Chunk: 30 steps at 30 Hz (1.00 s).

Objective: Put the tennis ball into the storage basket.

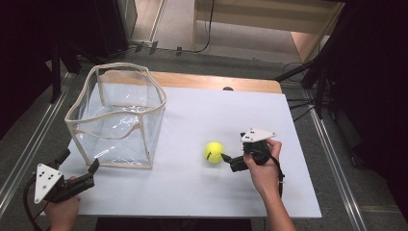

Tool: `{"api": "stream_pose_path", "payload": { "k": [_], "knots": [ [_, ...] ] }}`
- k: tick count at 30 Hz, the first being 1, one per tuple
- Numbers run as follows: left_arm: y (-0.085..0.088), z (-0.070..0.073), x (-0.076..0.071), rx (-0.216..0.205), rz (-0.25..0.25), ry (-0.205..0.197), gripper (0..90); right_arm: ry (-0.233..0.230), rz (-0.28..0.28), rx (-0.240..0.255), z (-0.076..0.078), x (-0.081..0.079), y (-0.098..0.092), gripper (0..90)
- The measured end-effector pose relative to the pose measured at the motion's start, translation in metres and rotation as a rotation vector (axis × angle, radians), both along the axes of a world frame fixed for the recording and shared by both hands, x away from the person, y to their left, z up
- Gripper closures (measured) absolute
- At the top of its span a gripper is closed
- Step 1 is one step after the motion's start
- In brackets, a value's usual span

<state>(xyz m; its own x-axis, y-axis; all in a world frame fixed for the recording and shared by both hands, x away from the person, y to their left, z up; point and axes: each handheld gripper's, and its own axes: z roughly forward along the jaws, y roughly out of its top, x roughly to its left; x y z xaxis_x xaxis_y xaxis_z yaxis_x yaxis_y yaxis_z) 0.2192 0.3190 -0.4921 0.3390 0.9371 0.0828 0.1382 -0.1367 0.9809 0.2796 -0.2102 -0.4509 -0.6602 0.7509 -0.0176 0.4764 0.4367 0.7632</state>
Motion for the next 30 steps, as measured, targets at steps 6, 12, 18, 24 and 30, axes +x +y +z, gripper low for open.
{"api": "stream_pose_path", "payload": {
  "k": [6,12,18,24,30],
  "knots": [
    [0.000,0.000,0.000,-0.009,0.004,0.000,6.9,0.060,0.037,-0.021,-0.002,0.009,0.011,0.0],
    [0.000,0.000,0.000,-0.010,0.004,0.000,6.9,0.097,0.062,-0.050,-0.004,0.014,0.020,0.0],
    [0.000,0.000,0.000,-0.011,0.001,-0.002,6.9,0.110,0.081,-0.074,-0.003,0.019,0.027,0.0],
    [0.000,0.000,0.000,-0.007,0.000,-0.002,6.9,0.133,0.103,-0.101,-0.005,0.024,0.032,0.0],
    [0.000,0.000,0.000,-0.007,0.001,-0.001,6.9,0.154,0.118,-0.121,-0.007,0.029,0.038,0.0]
  ]
}}
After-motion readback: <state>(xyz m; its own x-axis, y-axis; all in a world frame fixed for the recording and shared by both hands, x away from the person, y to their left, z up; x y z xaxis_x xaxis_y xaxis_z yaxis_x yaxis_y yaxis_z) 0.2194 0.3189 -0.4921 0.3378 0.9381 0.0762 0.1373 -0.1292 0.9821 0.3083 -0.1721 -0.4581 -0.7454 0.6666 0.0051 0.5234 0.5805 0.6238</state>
